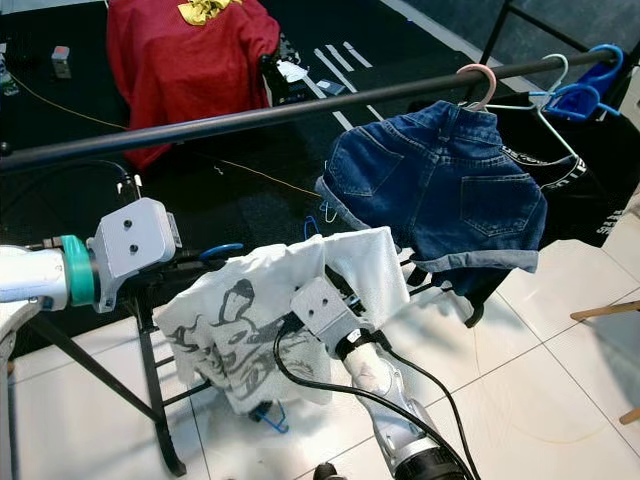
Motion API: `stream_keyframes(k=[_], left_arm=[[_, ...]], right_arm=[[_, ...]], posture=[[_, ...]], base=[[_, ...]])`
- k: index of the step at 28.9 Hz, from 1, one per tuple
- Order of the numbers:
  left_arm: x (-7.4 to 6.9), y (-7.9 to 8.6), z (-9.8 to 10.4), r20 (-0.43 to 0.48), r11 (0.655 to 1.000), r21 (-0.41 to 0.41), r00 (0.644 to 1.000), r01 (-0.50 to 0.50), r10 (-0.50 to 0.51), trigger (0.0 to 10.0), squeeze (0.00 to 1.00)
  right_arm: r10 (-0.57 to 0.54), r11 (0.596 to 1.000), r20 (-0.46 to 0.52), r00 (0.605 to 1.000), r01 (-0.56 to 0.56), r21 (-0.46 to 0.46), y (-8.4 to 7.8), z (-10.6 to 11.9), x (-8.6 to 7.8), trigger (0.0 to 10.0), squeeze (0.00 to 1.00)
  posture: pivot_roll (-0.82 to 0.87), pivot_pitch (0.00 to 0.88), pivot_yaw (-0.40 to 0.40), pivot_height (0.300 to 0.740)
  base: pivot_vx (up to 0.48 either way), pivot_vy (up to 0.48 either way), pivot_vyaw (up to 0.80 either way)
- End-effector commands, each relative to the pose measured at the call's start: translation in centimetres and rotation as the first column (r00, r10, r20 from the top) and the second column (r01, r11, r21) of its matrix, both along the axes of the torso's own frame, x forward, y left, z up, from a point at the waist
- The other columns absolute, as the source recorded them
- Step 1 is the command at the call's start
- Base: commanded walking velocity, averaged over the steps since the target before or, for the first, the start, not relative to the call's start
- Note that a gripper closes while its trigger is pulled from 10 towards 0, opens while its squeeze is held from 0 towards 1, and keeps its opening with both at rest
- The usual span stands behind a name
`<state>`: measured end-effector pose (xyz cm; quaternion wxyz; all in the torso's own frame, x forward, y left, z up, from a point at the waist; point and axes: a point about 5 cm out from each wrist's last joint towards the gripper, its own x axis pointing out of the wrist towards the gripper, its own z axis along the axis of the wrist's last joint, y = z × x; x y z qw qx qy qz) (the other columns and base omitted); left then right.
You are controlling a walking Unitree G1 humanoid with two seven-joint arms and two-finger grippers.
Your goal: Hang hanger
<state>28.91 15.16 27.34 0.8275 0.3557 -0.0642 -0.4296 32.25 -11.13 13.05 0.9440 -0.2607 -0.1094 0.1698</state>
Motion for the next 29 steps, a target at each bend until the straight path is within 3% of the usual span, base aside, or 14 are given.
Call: stream_keyframes(k=[1, 12, 14, 16, 20, 23, 24, 25, 28, 29], left_arm=[[-0.3, 0.0, 0.8, 0.026, 1.0, -0.015, 1.0, 0.013, -0.012, 10.0, 0.0], [1.0, 0.2, 0.6, 0.045, 0.998, -0.021, 0.997, -0.067, 0.067, 10.0, 0.0], [1.1, 0.2, 0.7, 0.045, 0.997, -0.026, 0.997, -0.069, 0.07, 10.0, 0.0], [0.9, 0.4, 1.1, 0.017, 0.998, -0.052, 0.999, -0.045, 0.046, 10.0, 0.0], [0.4, 0.5, 1.3, -0.016, 0.997, -0.08, 1.0, -0.013, 0.012, 10.0, 0.0], [0.2, 0.7, 1.5, -0.019, 0.997, -0.081, 1.0, -0.005, 0.003, 10.0, 0.0], [0.1, 0.7, 1.4, -0.02, 0.997, -0.077, 1.0, -0.003, 0.001, 10.0, 0.0], [0.1, 0.6, 1.4, -0.022, 0.997, -0.074, 1.0, 0.0, -0.002, 10.0, 0.0], [0.0, 0.5, 1.2, -0.026, 0.997, -0.074, 1.0, 0.009, -0.011, 10.0, 0.0], [-0.1, 0.3, 1.1, -0.026, 0.997, -0.076, 1.0, 0.012, -0.014, 10.0, 0.0]], right_arm=[[-0.01, 1.0, -0.025, 1.0, 0.01, 0.018, -0.4, -0.6, -0.2, 0.0, 0.0], [0.053, 0.998, -0.039, 0.998, -0.052, 0.028, -0.3, -1.0, -1.3, 0.0, 0.0], [0.042, 0.999, -0.067, 0.997, -0.041, 0.015, -0.9, -1.8, -1.7, 0.0, 0.0], [-0.035, 0.999, -0.165, 0.986, 0.034, -0.013, -3.0, -4.3, -2.8, 0.0, 0.0], [-0.126, 0.991, -0.237, 0.963, 0.132, 0.011, -4.4, -5.6, -2.8, 0.0, 0.0], [-0.171, 0.984, -0.227, 0.959, 0.175, -0.001, -5.2, -5.6, -2.5, 0.0, 0.0], [-0.14, 0.989, -0.167, 0.976, 0.145, 0.017, -4.8, -4.5, -2.2, 1.6, 0.0], [-0.09, 0.995, -0.113, 0.99, 0.095, 0.039, -4.3, -3.4, -2.0, 10.0, 0.0], [-0.035, 0.996, -0.015, 0.999, 0.036, 0.082, -3.3, -1.3, -1.8, 10.0, 0.0], [0.001, 0.994, 0.012, 1.0, -0.002, 0.111, -2.6, -0.4, -1.7, 10.0, 0.27]], posture=[[-0.07, 0.182, 0.084, 0.74], [-0.08, 0.185, 0.081, 0.74], [-0.08, 0.188, 0.081, 0.74], [-0.08, 0.191, 0.083, 0.74], [-0.08, 0.192, 0.087, 0.74], [-0.08, 0.191, 0.089, 0.74], [-0.08, 0.192, 0.09, 0.74], [-0.08, 0.192, 0.091, 0.74], [-0.08, 0.191, 0.09, 0.74], [-0.08, 0.19, 0.088, 0.74]], base=[[0.0, 0.0, 0.0], [0.0, 0.0, 0.0], [0.0, 0.0, 0.0], [0.0, 0.0, 0.0], [0.0, 0.0, 0.0], [0.0, 0.0, 0.0], [0.0, 0.0, 0.0], [0.0, 0.0, 0.0], [0.0, 0.0, 0.0], [0.0, 0.0, 0.0]])
